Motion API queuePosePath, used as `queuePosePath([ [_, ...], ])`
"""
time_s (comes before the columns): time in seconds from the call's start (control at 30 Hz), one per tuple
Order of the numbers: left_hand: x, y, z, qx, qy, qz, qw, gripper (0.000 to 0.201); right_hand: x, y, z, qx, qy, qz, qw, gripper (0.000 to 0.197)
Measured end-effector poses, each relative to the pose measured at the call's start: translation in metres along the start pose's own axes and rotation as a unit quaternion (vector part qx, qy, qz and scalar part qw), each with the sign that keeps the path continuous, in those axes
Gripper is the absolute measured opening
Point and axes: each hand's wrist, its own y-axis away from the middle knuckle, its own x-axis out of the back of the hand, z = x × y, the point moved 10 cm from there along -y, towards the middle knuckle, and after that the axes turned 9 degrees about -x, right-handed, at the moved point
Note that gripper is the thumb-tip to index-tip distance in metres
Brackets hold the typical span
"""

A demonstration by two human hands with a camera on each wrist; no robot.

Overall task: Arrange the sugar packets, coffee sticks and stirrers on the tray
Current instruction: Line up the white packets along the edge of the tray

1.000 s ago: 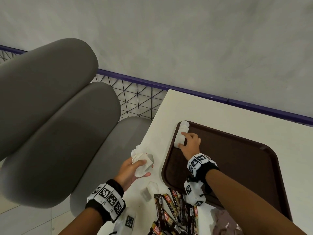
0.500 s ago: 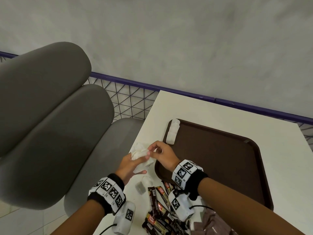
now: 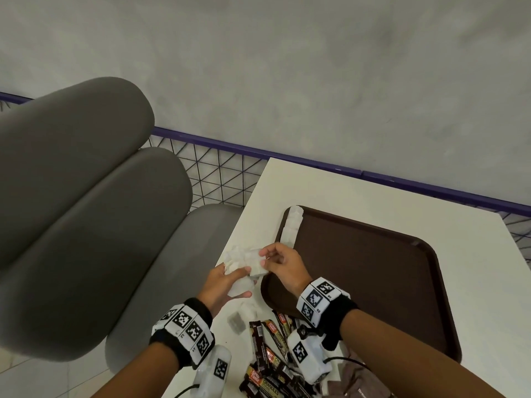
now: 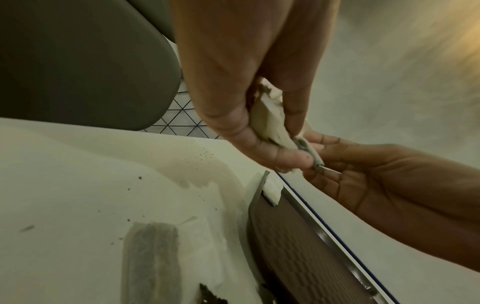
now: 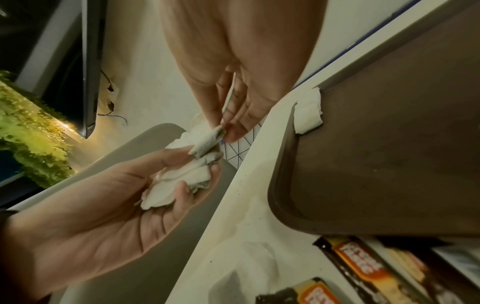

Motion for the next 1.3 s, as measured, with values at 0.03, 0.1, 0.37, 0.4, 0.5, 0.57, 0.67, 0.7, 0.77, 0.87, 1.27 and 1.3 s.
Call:
queuePosePath([
  [0.03, 0.0, -0.001, -0.001, 0.003, 0.003, -0.004, 1.0, 0.022, 0.004, -0.001, 0.003, -0.006, 0.003, 0.011, 1.0, 0.022],
  [0.1, 0.001, -0.002, -0.003, 0.01, 0.015, -0.007, 1.0, 0.024, 0.021, -0.006, 0.009, -0.023, 0.003, 0.064, 0.998, 0.022],
  [0.37, 0.014, -0.006, -0.012, 0.034, 0.057, -0.001, 0.998, 0.022, 0.077, -0.034, 0.041, -0.083, 0.053, 0.198, 0.975, 0.03],
  [0.4, 0.016, -0.007, -0.012, 0.034, 0.058, 0.002, 0.998, 0.023, 0.079, -0.038, 0.045, -0.086, 0.066, 0.203, 0.973, 0.031],
  [0.5, 0.022, -0.01, -0.012, 0.029, 0.048, 0.009, 0.998, 0.024, 0.082, -0.048, 0.053, -0.093, 0.095, 0.217, 0.967, 0.031],
  [0.57, 0.026, -0.011, -0.013, 0.025, 0.039, 0.016, 0.999, 0.023, 0.081, -0.053, 0.056, -0.094, 0.102, 0.221, 0.965, 0.032],
  [0.67, 0.03, -0.012, -0.013, 0.022, 0.034, 0.021, 0.999, 0.024, 0.076, -0.057, 0.057, -0.091, 0.111, 0.22, 0.965, 0.033],
  [0.7, 0.031, -0.012, -0.012, 0.02, 0.032, 0.023, 0.999, 0.025, 0.075, -0.058, 0.057, -0.09, 0.117, 0.217, 0.965, 0.033],
  [0.77, 0.033, -0.012, -0.012, 0.017, 0.026, 0.026, 0.999, 0.026, 0.073, -0.06, 0.057, -0.087, 0.132, 0.214, 0.964, 0.032],
  [0.87, 0.033, -0.011, -0.01, 0.011, 0.018, 0.026, 0.999, 0.026, 0.072, -0.063, 0.059, -0.085, 0.159, 0.214, 0.96, 0.033],
  [1.27, 0.034, -0.011, -0.007, 0.006, 0.015, 0.036, 0.999, 0.021, 0.066, -0.064, 0.058, -0.101, 0.202, 0.188, 0.956, 0.036],
  [1.3, 0.034, -0.01, -0.005, 0.001, 0.011, 0.037, 0.999, 0.02, 0.068, -0.061, 0.055, -0.096, 0.206, 0.19, 0.955, 0.036],
])
